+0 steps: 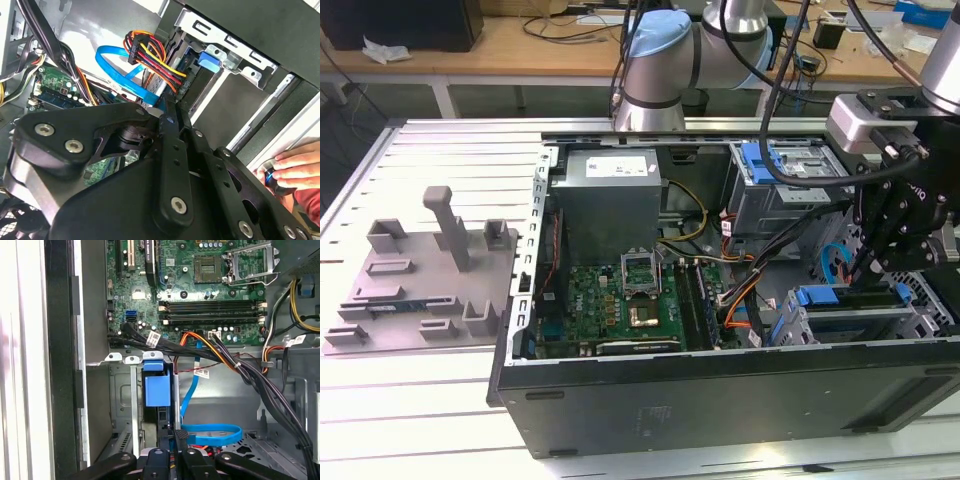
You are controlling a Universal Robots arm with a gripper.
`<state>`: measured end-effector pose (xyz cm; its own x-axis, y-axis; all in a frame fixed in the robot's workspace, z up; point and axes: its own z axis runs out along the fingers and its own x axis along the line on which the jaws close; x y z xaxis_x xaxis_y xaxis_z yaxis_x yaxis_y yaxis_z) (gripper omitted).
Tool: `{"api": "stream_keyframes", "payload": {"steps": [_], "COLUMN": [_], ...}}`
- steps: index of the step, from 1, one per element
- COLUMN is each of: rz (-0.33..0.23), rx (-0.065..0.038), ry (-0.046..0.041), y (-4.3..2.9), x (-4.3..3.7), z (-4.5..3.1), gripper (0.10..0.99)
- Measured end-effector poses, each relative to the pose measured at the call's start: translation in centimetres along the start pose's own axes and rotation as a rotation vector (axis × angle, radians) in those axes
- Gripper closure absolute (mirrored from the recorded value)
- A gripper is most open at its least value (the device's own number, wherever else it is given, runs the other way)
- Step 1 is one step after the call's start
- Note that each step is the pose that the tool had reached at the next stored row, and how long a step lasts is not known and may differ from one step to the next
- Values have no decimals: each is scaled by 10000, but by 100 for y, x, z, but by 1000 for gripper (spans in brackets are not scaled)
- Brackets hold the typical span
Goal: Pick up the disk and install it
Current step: 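Insert the second disk wire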
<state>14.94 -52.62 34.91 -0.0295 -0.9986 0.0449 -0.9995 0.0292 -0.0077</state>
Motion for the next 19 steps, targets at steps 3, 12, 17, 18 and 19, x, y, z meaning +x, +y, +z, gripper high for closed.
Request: {"api": "stream_keyframes", "payload": {"steps": [3,12,17,18,19], "rz": [-69,-157,-209,-220,-236], "rx": [3,15,23,24,26], "ry": [-1,-2,-2,-3,-3], "y": [1,2,2,2,2], "x": [18,23,22,22,22], "z": [8,32,46,49,53], "gripper": [925,925,925,925,925]}}
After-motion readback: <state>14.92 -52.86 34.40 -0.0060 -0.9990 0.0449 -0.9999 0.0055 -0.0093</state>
